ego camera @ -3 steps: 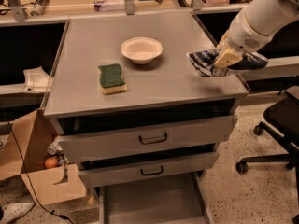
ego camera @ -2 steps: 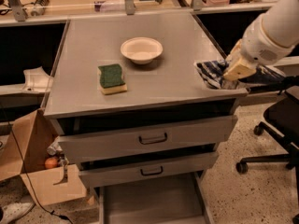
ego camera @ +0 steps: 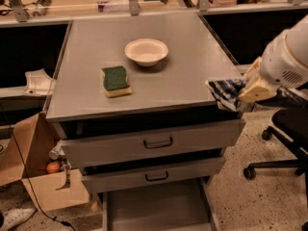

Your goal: Place blue chip bag into bottom drawer

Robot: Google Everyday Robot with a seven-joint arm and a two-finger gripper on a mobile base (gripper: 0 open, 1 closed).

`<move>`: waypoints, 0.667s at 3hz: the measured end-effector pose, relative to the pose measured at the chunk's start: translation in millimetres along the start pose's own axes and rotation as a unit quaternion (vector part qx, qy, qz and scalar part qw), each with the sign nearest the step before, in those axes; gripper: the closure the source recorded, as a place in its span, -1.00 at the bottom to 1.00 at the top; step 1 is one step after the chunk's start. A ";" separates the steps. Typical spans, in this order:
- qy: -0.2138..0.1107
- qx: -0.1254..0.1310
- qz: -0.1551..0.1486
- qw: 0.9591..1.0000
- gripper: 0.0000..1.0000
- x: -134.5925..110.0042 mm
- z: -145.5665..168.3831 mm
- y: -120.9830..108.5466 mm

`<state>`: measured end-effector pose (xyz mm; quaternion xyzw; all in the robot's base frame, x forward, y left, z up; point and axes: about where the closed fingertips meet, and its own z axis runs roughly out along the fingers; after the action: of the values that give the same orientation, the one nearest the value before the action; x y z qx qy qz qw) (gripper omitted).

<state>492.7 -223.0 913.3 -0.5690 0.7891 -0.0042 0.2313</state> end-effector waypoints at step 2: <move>0.022 -0.064 0.024 0.997 1.00 43.7 42.9 33.1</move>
Offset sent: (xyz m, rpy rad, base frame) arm -0.0504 -0.0291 -0.1002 0.0224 0.2514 -0.0015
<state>468.2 -239.7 850.3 -0.5634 0.8061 0.0394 0.1766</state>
